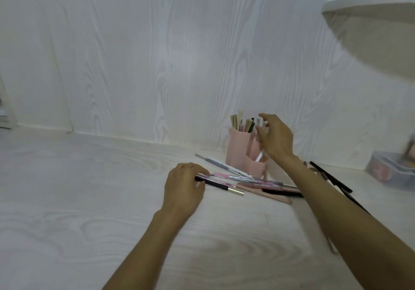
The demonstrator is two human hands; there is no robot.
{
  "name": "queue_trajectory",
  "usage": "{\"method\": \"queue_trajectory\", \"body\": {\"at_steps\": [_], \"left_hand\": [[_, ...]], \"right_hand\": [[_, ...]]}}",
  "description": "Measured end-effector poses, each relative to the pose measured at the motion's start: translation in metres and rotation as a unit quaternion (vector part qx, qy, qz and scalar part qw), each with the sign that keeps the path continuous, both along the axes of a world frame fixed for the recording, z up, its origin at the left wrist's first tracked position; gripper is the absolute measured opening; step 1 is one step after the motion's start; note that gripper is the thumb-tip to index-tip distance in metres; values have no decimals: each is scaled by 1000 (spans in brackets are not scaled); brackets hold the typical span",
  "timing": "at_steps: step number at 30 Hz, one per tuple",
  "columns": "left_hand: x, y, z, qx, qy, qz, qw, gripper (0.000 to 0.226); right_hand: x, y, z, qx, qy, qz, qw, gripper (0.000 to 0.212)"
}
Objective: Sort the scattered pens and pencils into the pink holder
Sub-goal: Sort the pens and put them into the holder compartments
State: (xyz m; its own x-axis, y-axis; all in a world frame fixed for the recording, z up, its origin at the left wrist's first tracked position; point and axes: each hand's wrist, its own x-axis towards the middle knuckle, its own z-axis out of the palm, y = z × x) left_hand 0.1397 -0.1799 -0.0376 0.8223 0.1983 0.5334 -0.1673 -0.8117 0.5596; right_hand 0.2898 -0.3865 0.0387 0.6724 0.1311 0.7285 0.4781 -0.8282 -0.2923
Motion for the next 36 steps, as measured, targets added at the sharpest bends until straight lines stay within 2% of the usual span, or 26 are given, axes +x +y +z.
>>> {"method": "queue_trajectory", "body": {"at_steps": [2,4,6,9,12,14,16,20,21,23,25,27,30,31,32,33,36], "left_hand": [[1,0,0,13,5,-2,1000,24],[1,-1,-3,50,19,-50,997,27],[1,-1,-6,99,35,-107,989,29],[-2,-4,-3,107,44,-134,984,23],[-8,-10,6,127,49,-144,980,16],[-9,-9,11,147,66,-154,975,16],[-10,-7,16,171,79,-155,970,19],[-14,-4,25,196,54,-118,972,17],[-15,-3,28,162,51,-104,980,14],[-13,0,30,18,35,-85,996,5],[-8,0,33,-143,-8,-73,987,11],[-5,-1,42,-267,-35,-93,959,22],[-2,-12,66,-447,-44,-148,881,20],[0,-16,77,-480,-57,-153,862,19],[5,-20,87,-484,-76,-146,860,18],[12,-22,96,-472,-98,-132,866,17],[37,-38,117,-375,-127,-70,916,18]], "right_hand": [[1,-6,-4,-109,-54,-18,992,30],[-1,-13,-1,-141,-64,-22,988,31],[-12,-19,2,-119,-49,-18,992,33],[-48,-26,2,-6,28,51,998,26],[-85,-39,-16,-40,157,116,980,7],[-101,-46,-34,-60,222,152,961,5],[-108,-53,-51,-70,239,144,958,15],[-109,-61,-66,-88,186,120,971,22],[-109,-62,-68,-98,171,118,973,23],[-111,-60,-71,-118,147,112,976,25],[-113,-60,-73,-129,129,109,977,26],[-112,-60,-73,-126,127,112,978,26],[-109,-60,-75,-107,132,122,978,25],[-109,-60,-76,-103,133,125,978,25],[-109,-61,-77,-101,132,125,978,25],[-109,-60,-77,-100,133,125,978,25],[-107,-62,-78,-97,131,126,979,25]]}}
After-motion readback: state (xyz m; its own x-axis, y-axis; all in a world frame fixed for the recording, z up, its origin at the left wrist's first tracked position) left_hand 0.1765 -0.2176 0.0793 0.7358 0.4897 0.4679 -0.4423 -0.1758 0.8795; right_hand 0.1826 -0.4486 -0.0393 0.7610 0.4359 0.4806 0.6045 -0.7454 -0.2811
